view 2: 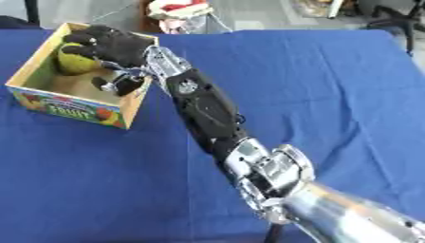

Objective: Pick up objects on the table and place them in the box.

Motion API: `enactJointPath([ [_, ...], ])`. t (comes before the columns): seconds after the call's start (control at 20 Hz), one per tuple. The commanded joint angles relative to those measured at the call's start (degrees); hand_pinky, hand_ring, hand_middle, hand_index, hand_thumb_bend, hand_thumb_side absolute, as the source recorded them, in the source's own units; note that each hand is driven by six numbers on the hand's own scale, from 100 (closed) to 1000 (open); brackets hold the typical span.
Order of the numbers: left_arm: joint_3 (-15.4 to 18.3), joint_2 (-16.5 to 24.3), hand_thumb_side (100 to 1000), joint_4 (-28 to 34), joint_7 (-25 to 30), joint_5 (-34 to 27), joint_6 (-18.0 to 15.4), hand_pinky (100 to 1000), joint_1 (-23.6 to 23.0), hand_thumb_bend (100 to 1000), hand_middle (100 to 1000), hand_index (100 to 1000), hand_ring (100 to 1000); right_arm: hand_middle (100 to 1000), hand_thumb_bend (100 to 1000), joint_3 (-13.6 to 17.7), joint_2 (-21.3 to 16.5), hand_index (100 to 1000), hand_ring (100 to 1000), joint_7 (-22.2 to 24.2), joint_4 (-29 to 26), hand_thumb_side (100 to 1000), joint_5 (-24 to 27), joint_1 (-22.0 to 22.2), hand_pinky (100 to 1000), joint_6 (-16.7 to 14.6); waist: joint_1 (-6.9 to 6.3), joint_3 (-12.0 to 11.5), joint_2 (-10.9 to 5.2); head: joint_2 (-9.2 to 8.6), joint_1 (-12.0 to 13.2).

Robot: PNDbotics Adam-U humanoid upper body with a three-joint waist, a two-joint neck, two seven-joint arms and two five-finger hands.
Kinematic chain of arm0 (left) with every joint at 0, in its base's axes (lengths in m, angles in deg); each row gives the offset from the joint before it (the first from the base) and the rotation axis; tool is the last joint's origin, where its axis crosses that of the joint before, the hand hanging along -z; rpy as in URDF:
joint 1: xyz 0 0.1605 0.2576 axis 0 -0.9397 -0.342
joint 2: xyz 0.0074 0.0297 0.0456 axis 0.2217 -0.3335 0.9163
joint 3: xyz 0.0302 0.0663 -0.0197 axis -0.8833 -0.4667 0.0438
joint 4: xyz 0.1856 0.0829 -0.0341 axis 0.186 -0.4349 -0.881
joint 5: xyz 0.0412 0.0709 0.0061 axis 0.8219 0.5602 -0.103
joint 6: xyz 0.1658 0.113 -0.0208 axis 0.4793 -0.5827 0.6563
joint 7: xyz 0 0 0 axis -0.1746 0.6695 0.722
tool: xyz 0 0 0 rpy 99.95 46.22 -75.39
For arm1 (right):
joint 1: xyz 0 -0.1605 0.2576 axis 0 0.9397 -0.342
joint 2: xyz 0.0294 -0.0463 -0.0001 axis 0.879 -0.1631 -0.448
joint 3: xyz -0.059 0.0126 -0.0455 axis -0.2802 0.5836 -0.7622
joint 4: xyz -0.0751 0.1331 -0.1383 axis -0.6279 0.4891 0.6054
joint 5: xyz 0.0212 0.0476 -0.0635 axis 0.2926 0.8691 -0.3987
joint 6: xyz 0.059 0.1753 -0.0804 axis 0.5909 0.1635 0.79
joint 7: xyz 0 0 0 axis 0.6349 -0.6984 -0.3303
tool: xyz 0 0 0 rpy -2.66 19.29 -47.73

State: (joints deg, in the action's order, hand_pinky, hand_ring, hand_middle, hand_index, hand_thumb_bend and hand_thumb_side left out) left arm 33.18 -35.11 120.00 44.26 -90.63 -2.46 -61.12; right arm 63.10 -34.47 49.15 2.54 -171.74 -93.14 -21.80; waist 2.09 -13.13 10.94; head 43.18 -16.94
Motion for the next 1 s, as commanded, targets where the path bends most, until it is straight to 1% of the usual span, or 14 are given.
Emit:
enactJointPath([
  [0.05, 0.2, 0.4, 710, 0.9, -0.2, 0.4, 0.0, 373, 0.6, 100, 386, 676, 487, 1000, 100, 0.1, -1.2, 1000, 1000, -1.0, -1.5, 224, 1.8, -2.0, 953, -0.9, -0.27, 0.3, -0.71, -0.73, 0.5],
  [0.1, 0.2, 0.4, 710, 0.9, -0.3, 0.4, 0.0, 373, 0.6, 100, 386, 676, 487, 1000, 100, 0.2, -1.5, 1000, 996, -1.0, -1.6, 213, 2.7, -2.2, 948, -1.3, -0.25, 0.5, -0.68, -0.75, 0.6],
  [0.15, 0.3, 0.4, 710, 0.8, -0.3, 0.5, 0.0, 372, 0.6, 100, 386, 676, 487, 1000, 100, 0.4, -1.7, 1000, 976, -1.0, -1.6, 174, 3.7, -2.4, 929, -1.8, -0.24, 0.8, -0.63, -0.78, 0.9],
  [0.35, 0.6, 0.6, 711, 0.8, -0.6, 0.8, -0.1, 372, 0.5, 100, 386, 675, 487, 997, 100, 1.5, -3.2, 1000, 935, -1.8, -2.2, 124, 7.7, -3.2, 891, -3.9, -0.18, 2.0, -0.36, -0.96, 1.9],
  [0.45, 0.9, 0.7, 713, 0.7, -0.9, 1.0, -0.1, 371, 0.4, 100, 386, 675, 487, 972, 100, 1.5, -4.1, 1000, 905, -2.7, -3.3, 100, 9.6, -3.6, 865, -4.9, -0.13, 2.8, -0.19, -0.98, 2.5],
  [0.7, 1.6, 1.1, 717, 0.5, -1.7, 1.9, -0.3, 370, 0.0, 100, 385, 674, 487, 923, 100, 0.5, -7.3, 1000, 845, -6.8, -7.0, 100, 14.4, -3.3, 815, -8.4, -0.01, 5.2, 0.14, -1.01, 4.5],
  [0.8, 2.0, 1.3, 719, 0.4, -2.1, 2.2, -0.4, 369, -0.3, 100, 385, 673, 487, 902, 100, 0.0, -8.8, 1000, 819, -8.6, -8.9, 100, 16.3, -2.6, 794, -9.4, 0.04, 6.3, 0.22, -0.98, 5.1],
  [1.0, 2.5, 1.7, 723, 0.2, -2.8, 2.9, -0.5, 367, -0.7, 100, 384, 672, 486, 882, 100, -1.7, -12.7, 993, 797, -12.0, -12.3, 100, 19.7, -0.4, 779, -11.8, 0.11, 8.2, 0.28, -0.88, 6.1],
])
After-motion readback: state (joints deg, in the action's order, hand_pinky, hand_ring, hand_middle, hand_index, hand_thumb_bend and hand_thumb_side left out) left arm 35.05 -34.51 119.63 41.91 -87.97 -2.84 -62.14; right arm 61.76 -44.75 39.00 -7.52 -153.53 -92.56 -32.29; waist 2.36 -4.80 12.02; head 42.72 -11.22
